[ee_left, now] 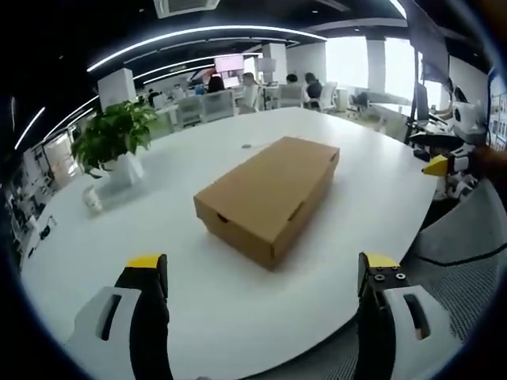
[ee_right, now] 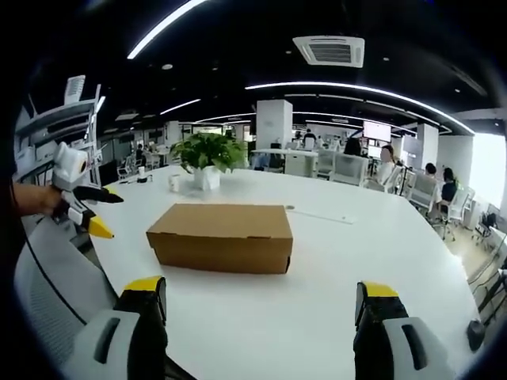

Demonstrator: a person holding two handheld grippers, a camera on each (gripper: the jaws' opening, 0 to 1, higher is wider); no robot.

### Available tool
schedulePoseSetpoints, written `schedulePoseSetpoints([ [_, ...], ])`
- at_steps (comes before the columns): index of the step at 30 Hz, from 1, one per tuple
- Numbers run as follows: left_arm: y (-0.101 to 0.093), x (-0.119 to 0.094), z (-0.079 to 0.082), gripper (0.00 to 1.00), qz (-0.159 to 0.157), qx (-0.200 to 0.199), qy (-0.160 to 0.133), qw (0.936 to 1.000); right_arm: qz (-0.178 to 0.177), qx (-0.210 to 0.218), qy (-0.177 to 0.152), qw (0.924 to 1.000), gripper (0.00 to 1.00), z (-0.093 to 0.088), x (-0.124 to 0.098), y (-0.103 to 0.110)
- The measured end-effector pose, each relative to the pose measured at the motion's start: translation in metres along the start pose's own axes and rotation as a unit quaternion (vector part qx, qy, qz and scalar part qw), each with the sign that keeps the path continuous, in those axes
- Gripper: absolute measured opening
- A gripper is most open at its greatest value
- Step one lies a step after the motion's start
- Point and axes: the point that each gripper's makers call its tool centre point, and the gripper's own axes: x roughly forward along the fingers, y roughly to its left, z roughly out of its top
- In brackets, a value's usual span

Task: Operate the shoe box by opening the lid, removing the specified soft item, and placing it in the target area until the item is outside and the box remains undamaged.

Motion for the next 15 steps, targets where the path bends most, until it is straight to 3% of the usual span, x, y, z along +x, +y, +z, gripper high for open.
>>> schedulePoseSetpoints([
  [15, -0.010, 0.024, -0.006, 0.99, -0.001, -0.018, 0.009, 0.9998, 0.032, -0.035, 0.006, 0.9988, 0.99, 0.002, 0.020, -0.004],
])
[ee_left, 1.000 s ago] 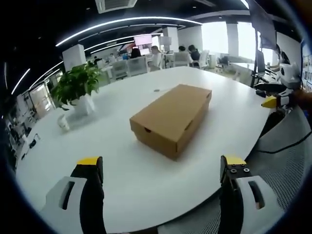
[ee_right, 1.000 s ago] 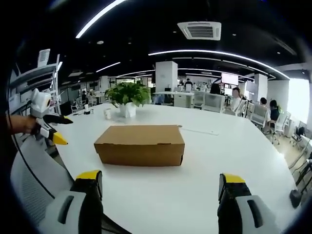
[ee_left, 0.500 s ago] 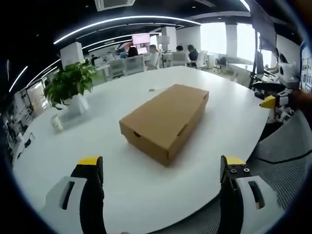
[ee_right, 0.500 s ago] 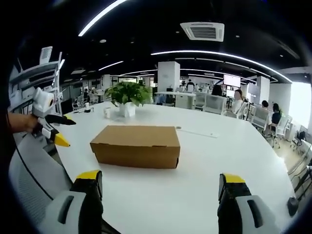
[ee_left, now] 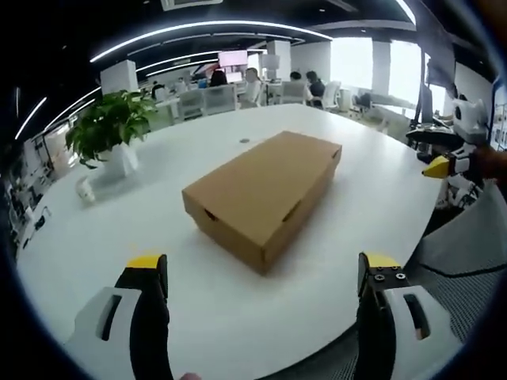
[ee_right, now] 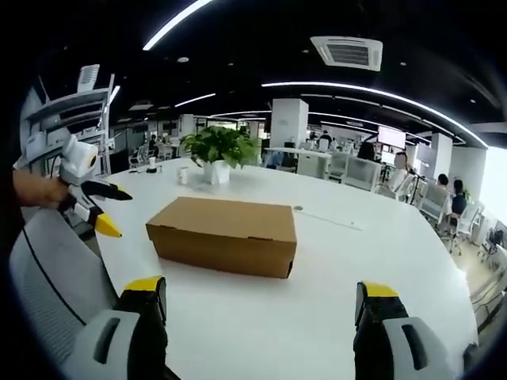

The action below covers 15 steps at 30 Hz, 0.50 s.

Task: Operate the shoe box by opening the lid, removing the specified soft item, and placing it in the target area until the item is outside and the box remains undamaged.

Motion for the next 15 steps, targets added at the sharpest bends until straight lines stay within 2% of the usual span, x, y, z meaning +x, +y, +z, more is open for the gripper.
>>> schedulePoseSetpoints([
  [15, -0.010, 0.019, -0.004, 0.99, -0.011, 0.006, 0.008, 0.9999, 0.039, -0.043, 0.007, 0.9983, 0.99, 0.001, 0.027, -0.008],
])
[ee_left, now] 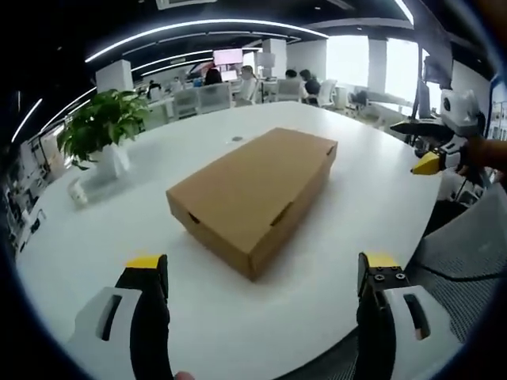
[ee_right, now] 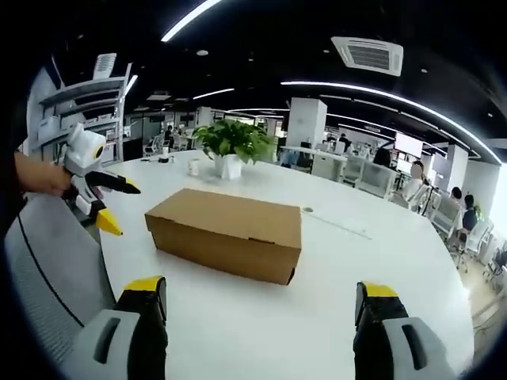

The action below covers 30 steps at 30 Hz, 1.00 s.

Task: Operate the shoe box by opening the lid, removing the specified soft item, and placing it in the target area until the item is outside and the box remains undamaged.

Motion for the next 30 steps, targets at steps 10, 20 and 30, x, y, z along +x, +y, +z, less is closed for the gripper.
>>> schedulePoseSetpoints([
  [10, 0.003, 0.008, 0.002, 0.99, 0.006, -0.004, 0.001, 1.0000, 0.029, -0.015, 0.002, 0.9995, 0.98, -0.002, 0.019, -0.005],
  [20, 0.005, 0.020, 0.009, 0.97, 0.007, -0.024, -0.003, 0.9997, 0.058, -0.033, 0.014, 0.9977, 0.99, -0.005, 0.036, -0.005],
  [30, 0.002, 0.029, 0.007, 0.97, 0.004, -0.042, 0.000, 0.9991, 0.081, -0.043, 0.009, 0.9958, 0.97, -0.002, 0.054, -0.001],
])
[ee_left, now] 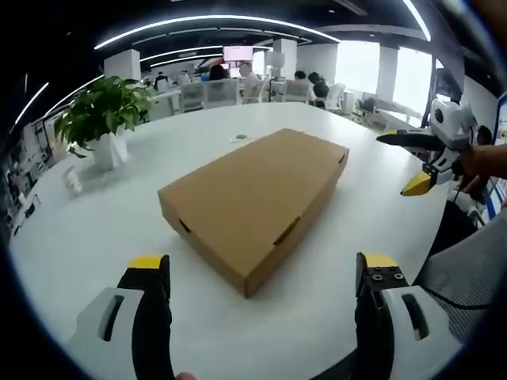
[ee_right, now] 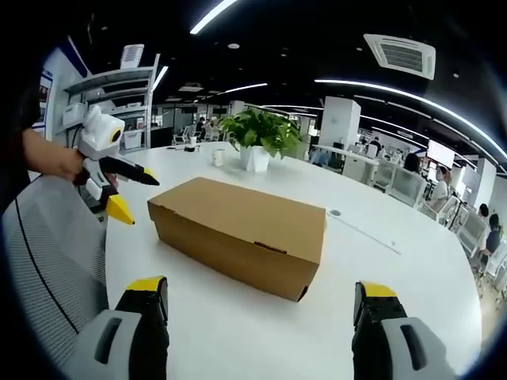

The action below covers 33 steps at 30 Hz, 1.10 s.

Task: Operate the shoe box by opening the lid, removing the specified soft item, and placing it in the target area until the item is outside and the box remains undamaged.

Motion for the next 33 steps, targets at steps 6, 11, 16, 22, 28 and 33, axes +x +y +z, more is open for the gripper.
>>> schedulePoseSetpoints([
  [6, -0.003, 0.005, 0.000, 0.96, -0.001, -0.006, 0.001, 1.0000, 0.006, -0.002, 0.003, 1.0000, 0.97, 0.002, 0.010, -0.004],
  [11, -0.003, 0.011, 0.000, 0.94, -0.003, -0.016, 0.002, 0.9999, 0.013, 0.002, 0.004, 0.9999, 0.97, 0.002, 0.019, -0.009],
  [16, -0.001, 0.018, -0.001, 0.93, -0.005, -0.021, 0.007, 0.9997, 0.008, -0.015, 0.019, 0.9997, 0.95, -0.001, 0.028, -0.018],
  [22, 0.000, 0.023, 0.002, 0.91, -0.001, -0.032, 0.003, 0.9995, 0.011, -0.012, 0.023, 0.9996, 0.95, -0.001, 0.036, -0.025],
  [28, -0.001, 0.029, 0.003, 0.88, 0.003, -0.042, 0.001, 0.9991, 0.019, -0.004, 0.027, 0.9994, 0.94, -0.002, 0.046, -0.029],
  [33, -0.003, 0.033, 0.003, 0.87, 0.003, -0.050, 0.003, 0.9987, 0.024, 0.007, 0.025, 0.9994, 0.91, 0.000, 0.054, -0.032],
])
